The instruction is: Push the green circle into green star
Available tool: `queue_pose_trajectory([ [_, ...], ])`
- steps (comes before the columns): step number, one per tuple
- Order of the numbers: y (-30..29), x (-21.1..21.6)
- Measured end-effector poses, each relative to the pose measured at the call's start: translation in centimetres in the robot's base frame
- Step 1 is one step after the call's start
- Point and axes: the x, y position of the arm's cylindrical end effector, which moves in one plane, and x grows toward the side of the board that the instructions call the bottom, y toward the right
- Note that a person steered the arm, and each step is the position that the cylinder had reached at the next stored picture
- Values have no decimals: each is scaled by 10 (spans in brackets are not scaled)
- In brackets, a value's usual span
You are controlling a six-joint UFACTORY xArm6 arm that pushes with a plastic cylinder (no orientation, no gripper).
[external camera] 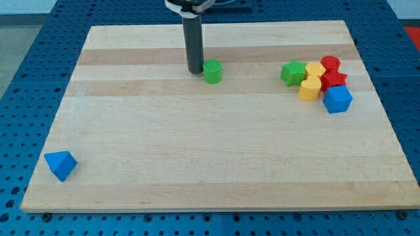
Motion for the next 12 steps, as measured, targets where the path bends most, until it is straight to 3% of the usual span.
queue_pose_trajectory([
  [1,-9,-13],
  [3,55,37],
  [4,58,28],
  [5,36,21],
  [7,19,55],
  [9,-4,30],
  [12,118,40],
])
